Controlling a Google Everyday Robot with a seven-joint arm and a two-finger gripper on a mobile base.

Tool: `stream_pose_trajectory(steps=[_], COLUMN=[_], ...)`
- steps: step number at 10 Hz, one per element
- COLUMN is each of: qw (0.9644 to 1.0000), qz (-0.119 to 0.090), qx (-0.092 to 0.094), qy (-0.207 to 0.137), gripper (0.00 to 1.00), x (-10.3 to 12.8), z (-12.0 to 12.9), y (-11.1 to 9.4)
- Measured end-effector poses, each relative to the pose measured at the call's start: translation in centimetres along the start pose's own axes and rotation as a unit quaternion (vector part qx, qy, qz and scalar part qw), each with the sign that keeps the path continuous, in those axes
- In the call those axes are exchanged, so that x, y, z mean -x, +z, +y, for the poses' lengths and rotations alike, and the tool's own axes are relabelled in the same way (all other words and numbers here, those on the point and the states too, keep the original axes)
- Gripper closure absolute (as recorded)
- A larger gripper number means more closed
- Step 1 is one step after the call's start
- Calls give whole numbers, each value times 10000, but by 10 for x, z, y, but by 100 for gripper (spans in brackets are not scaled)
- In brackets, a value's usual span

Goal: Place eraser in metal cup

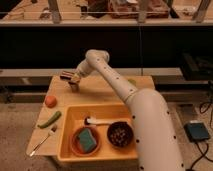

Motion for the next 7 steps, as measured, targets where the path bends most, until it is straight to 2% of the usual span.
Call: stream_pose_trajectory(steps=[7], qw=[9999], qz=[-12], qx=[112], qy=[69], gripper=[99], x=[12], z=[4], y=[-2])
